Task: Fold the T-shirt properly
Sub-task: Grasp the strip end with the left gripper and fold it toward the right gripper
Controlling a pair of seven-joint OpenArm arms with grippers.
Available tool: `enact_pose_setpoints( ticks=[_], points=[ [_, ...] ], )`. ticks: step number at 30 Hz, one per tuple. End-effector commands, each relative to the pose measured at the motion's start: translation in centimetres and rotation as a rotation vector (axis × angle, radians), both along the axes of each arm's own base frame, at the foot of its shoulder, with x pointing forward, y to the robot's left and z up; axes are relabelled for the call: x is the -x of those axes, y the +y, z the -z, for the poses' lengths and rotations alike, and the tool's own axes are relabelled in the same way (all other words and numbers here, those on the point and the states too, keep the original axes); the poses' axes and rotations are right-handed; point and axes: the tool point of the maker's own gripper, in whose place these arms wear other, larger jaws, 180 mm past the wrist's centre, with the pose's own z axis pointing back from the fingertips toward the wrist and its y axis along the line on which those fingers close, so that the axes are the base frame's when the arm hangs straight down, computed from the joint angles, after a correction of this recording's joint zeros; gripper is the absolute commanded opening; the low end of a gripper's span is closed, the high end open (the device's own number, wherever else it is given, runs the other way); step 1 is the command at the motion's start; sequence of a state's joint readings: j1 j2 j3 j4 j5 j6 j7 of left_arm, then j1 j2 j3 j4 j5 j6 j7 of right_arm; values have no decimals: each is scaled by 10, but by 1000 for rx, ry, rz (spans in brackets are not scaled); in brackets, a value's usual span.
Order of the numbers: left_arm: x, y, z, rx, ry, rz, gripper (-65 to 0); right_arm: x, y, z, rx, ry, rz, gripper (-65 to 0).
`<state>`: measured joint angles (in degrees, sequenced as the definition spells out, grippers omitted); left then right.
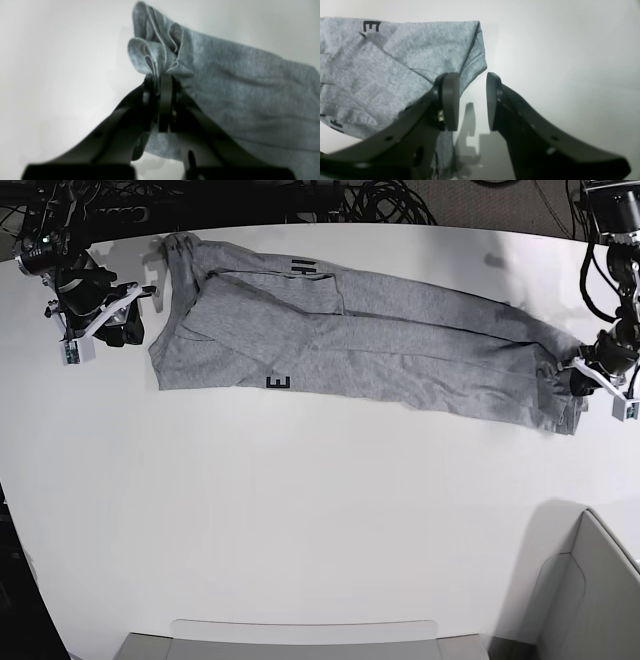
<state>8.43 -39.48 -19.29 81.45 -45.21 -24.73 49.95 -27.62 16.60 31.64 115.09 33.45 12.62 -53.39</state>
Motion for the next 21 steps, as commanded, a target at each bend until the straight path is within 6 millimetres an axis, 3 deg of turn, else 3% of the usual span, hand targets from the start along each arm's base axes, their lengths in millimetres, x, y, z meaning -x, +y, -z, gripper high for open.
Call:
enact_pose_setpoints(
  ticks=[1, 8, 12, 21],
  points=[
    [-6, 5, -25, -31, -54, 17, -650, -6, 0, -12, 6, -45, -12, -464],
    [16, -28, -52, -41, -73, 50, -650, -12, 0, -16, 6, -62, -12, -464],
    [21, -63, -63, -32, -84, 107, -650, -15, 1, -18, 4, -72, -14, -464],
    [33, -141, -51, 101, -68, 192, -650, -19, 10, -18, -5, -77, -37, -464]
  ],
)
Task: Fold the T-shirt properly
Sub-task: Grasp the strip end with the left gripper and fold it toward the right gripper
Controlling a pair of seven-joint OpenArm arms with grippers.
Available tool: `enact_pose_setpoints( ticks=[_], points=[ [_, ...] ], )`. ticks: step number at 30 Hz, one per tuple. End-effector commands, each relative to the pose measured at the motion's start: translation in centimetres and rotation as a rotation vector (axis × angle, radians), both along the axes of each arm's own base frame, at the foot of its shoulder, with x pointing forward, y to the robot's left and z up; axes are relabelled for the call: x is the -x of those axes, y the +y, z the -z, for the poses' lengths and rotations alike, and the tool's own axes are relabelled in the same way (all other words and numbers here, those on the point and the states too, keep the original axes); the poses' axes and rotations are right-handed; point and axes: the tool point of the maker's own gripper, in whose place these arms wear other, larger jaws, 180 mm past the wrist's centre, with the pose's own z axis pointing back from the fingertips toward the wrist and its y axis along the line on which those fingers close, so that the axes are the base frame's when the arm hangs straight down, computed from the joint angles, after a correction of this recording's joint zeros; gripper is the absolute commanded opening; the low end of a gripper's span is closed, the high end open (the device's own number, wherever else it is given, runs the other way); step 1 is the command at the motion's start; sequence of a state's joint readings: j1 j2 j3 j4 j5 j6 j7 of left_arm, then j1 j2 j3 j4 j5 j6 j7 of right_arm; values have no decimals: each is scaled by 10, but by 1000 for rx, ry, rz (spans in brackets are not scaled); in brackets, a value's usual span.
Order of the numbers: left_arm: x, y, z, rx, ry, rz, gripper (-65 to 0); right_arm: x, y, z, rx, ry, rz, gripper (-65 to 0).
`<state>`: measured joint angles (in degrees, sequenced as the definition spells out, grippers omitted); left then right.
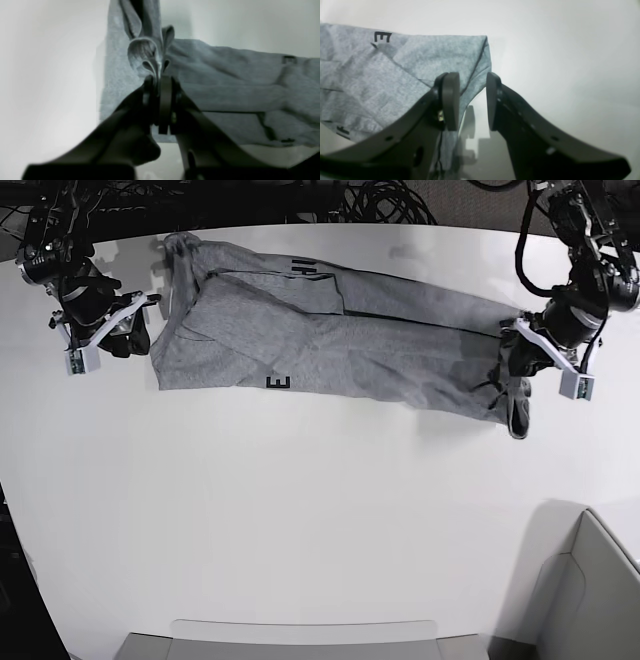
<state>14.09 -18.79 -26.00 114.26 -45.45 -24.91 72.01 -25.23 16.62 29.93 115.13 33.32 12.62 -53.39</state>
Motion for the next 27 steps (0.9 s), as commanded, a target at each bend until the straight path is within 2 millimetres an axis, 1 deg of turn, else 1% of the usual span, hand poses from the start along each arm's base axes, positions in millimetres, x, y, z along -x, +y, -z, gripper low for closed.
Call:
enact_pose_setpoints(
  ticks=[1, 3, 7, 15, 17, 22, 27],
  points=[
    [-5, -10, -8, 14, -37, 25, -650, -6, 0, -12, 4, -45, -11, -464],
    [-4, -23, -3, 40, -29, 44, -650, -6, 0, -12, 4, -45, -11, -464],
    [4, -52, 9, 102, 5, 83, -650, -6, 0, -12, 4, -45, -11, -464],
    [9, -107, 16, 214, 25, 163, -650, -6, 0, -12, 4, -45, -11, -464],
    [9, -115, 16, 236, 25, 165, -650, -6, 0, -12, 4, -45, -11, -464],
    [7, -116, 20, 308, 76, 53, -650, -6, 0, -12, 4, -45, -11, -464],
    [12, -141, 22, 329, 100, 121, -650, -6, 0, -12, 4, -45, -11, -464]
  ],
)
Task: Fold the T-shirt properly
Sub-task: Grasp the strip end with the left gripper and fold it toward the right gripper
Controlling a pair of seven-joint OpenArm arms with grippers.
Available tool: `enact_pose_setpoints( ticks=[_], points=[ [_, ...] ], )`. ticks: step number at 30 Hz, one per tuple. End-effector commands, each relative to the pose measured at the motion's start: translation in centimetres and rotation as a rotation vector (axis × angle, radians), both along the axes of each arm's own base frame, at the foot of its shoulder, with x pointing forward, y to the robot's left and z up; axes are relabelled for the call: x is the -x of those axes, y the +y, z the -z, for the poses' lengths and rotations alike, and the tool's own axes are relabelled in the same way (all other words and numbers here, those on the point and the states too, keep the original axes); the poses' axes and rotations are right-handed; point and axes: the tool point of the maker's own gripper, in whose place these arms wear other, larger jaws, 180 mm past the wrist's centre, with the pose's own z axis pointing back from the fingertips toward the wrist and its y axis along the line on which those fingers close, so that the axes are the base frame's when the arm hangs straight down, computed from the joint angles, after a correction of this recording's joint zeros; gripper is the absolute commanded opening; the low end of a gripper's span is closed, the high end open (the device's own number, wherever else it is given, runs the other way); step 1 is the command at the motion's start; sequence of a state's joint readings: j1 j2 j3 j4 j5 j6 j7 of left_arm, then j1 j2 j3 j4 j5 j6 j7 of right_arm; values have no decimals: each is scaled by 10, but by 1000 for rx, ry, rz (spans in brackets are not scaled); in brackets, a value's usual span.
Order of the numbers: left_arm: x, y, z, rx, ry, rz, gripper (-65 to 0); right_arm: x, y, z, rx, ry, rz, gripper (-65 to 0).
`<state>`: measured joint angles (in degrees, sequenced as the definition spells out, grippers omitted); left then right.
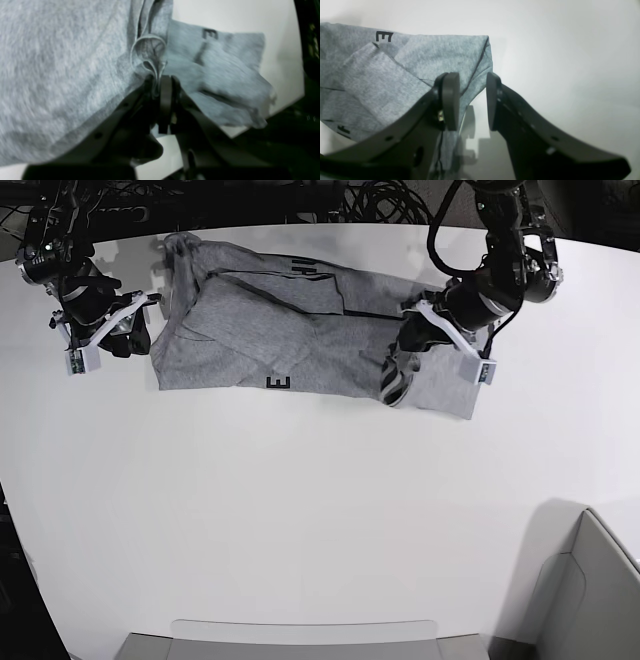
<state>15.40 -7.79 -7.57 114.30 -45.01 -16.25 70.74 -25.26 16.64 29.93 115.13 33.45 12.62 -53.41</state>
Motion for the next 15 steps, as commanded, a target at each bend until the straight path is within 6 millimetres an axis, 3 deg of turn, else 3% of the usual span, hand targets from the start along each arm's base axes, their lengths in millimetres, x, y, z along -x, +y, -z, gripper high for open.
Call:
enact_pose_setpoints(
  ticks=[1, 15],
  points=[
    [-2, -7, -8, 20, -30, 19, -650, -6, 0, -12, 6, -45, -11, -464],
    [-5, -19, -12, 58, -47, 13, -650, -5, 0, -11, 5, -42, -12, -464]
  ],
)
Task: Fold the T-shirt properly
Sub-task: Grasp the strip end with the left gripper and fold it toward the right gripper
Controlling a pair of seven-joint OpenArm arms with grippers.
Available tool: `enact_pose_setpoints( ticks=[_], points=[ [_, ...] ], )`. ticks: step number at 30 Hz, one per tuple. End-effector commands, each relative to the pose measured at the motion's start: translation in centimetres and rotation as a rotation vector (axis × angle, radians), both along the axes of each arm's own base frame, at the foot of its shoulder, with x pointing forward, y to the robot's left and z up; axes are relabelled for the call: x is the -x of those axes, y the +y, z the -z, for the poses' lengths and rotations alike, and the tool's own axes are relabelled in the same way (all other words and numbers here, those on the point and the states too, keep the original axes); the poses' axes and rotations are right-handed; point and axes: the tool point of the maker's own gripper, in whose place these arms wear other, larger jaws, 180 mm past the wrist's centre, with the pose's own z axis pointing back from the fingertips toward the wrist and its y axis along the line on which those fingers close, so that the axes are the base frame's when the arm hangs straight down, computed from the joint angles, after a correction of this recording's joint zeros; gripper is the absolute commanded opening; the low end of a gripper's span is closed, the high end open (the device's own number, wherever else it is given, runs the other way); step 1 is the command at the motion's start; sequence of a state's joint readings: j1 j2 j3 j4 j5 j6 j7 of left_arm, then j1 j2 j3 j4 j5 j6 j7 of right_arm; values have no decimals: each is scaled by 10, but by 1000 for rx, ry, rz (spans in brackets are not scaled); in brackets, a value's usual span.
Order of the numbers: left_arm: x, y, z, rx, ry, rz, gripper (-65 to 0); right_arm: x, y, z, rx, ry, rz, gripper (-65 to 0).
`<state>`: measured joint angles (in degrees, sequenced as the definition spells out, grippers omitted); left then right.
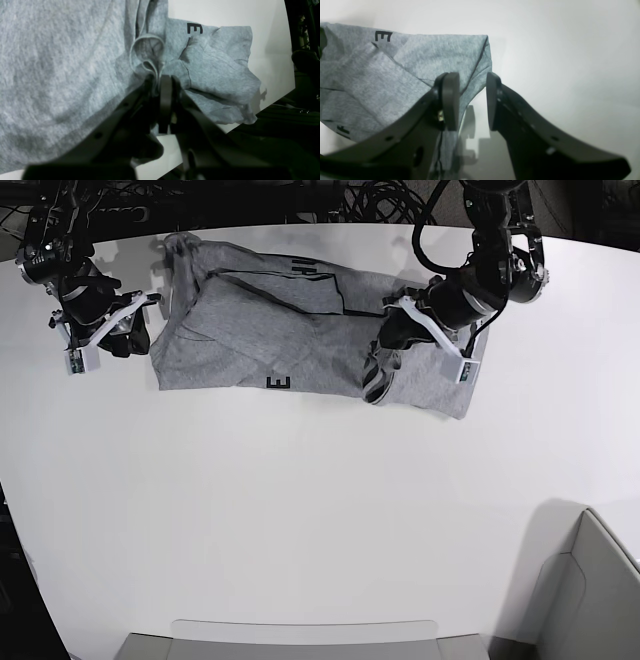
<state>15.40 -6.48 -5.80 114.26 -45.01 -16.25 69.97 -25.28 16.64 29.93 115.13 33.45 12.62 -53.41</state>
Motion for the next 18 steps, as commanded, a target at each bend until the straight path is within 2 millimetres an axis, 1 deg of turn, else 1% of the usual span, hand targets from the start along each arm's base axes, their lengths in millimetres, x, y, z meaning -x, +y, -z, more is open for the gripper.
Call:
enact_pose_setpoints(
  ticks=[1, 3, 5, 6, 9, 11, 15, 17, 18],
  points=[
    [-5, -4, -10, 26, -39, -2, -650, -6, 0, -11, 5, -44, -12, -464],
    [-4, -7, -10, 29, -38, 8, -650, -6, 0, -12, 5, -45, -11, -464],
    [-1, -16, -10, 34, -35, 38, -650, -6, 0, -11, 5, -44, -10, -464],
    [1, -21, -10, 41, -31, 56, -636, -6, 0, -11, 4, -44, -9, -463],
    [8, -29, -7, 55, -17, 74, -507, -7, 2, -11, 1, -47, -14, -463],
    [10, -31, -8, 67, -15, 73, -459, -11, 4, -14, -1, -61, -20, -463],
    [8, -34, -21, 175, -27, 63, -454, -13, 5, -16, -5, -68, -20, -463],
    [5, -28, -24, 191, -32, 39, -454, -13, 5, -16, -5, -68, -20, -463],
    [4, -23, -22, 188, -29, 22, -454, -13, 5, -16, -7, -68, -20, -463]
  ],
)
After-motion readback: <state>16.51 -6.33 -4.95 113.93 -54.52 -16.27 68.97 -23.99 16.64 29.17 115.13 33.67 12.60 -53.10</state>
